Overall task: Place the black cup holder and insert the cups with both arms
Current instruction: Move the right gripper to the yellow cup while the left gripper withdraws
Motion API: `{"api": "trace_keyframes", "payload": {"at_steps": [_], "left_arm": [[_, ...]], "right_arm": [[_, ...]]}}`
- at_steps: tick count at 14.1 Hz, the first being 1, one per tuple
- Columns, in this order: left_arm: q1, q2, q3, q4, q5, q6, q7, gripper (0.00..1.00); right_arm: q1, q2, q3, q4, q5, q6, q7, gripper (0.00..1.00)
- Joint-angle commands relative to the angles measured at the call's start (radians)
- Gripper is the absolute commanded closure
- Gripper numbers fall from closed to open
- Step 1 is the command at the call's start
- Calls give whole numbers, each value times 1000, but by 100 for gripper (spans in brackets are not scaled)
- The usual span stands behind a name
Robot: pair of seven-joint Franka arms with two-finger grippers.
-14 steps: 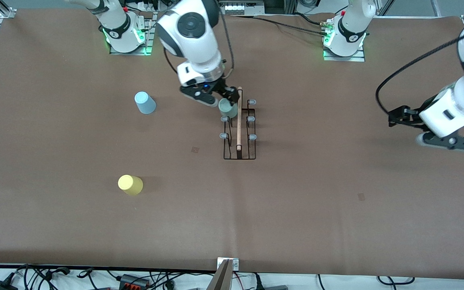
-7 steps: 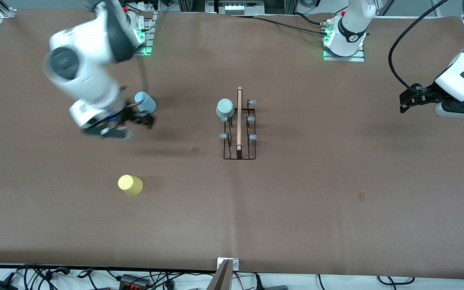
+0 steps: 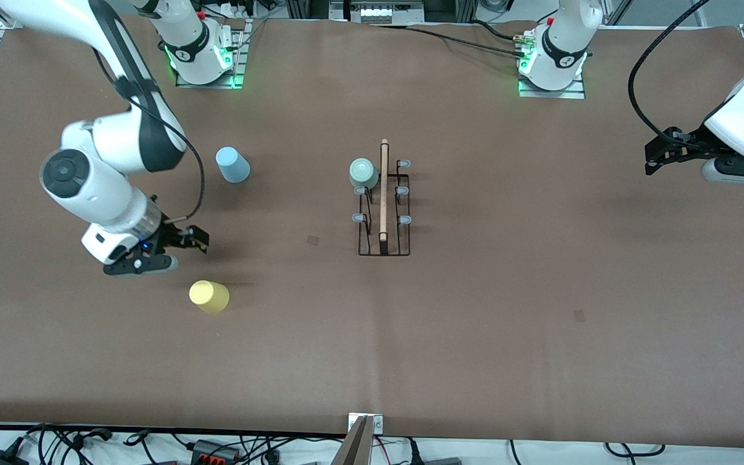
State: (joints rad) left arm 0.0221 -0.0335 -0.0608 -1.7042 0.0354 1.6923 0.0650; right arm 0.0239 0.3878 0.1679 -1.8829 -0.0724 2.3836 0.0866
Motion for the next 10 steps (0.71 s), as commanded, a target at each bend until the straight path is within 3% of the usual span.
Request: {"api": "trace_keyframes", "payload": {"at_steps": [1,6,10], "left_arm": [[-1,17,-1,38,-12,-28,15,0],[-2,14,-4,49,-12,-32,13,0],[-2,14,-4,49,-14,-32,15,0]], "right_arm": [[-15,86,15,33,-33,122,-18,0],[-30,197,15,34,-67,365,-16,0],[-25,255,15,34,-67,460,-15,0]]}}
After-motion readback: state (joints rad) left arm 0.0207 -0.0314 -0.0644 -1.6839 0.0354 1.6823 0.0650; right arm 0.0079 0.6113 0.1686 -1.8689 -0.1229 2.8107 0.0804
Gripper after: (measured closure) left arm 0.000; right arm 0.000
